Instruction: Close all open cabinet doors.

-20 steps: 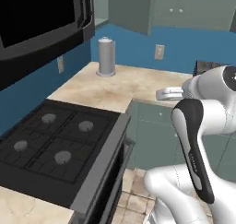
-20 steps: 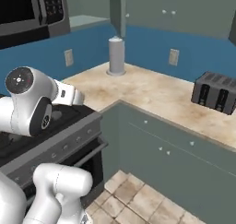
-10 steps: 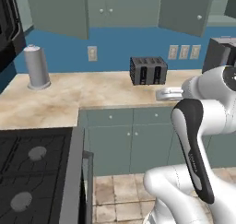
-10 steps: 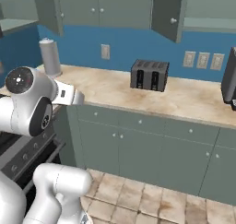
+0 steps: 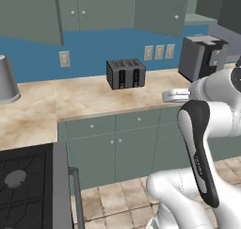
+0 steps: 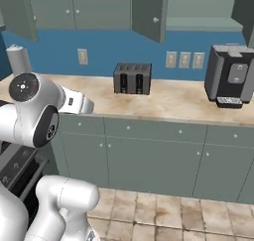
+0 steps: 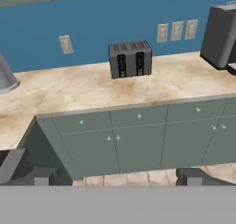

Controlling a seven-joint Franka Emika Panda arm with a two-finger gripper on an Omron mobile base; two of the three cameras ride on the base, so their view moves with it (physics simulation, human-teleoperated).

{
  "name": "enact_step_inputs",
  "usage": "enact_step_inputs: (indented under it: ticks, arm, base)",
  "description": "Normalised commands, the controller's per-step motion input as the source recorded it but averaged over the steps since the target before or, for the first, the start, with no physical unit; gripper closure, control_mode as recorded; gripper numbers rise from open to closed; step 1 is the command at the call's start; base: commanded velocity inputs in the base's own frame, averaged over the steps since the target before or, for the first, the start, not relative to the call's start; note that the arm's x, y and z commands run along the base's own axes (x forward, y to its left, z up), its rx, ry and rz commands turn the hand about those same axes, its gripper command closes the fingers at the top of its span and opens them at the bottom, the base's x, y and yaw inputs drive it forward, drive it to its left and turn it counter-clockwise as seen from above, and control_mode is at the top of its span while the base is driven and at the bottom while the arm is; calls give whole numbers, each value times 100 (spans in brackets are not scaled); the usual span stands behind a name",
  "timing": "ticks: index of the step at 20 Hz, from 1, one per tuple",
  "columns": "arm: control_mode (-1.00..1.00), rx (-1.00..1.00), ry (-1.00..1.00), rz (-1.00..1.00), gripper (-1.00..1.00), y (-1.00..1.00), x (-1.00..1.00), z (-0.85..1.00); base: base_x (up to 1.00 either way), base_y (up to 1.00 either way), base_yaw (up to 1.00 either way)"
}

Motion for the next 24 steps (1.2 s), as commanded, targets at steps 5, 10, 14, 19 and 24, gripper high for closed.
enact_step_inputs:
  ticks: [5, 10, 14, 19, 24]
  arm:
    - [100, 0, 0, 0, -100, 0, 0, 0]
    - [100, 0, 0, 0, -100, 0, 0, 0]
    - [100, 0, 0, 0, -100, 0, 0, 0]
    - [100, 0, 0, 0, -100, 0, 0, 0]
    - [100, 0, 0, 0, -100, 0, 0, 0]
  base:
    - [45, 7, 0]
    - [50, 0, 1]
    - [51, -2, 0]
    - [47, -2, 0]
    - [53, 1, 7]
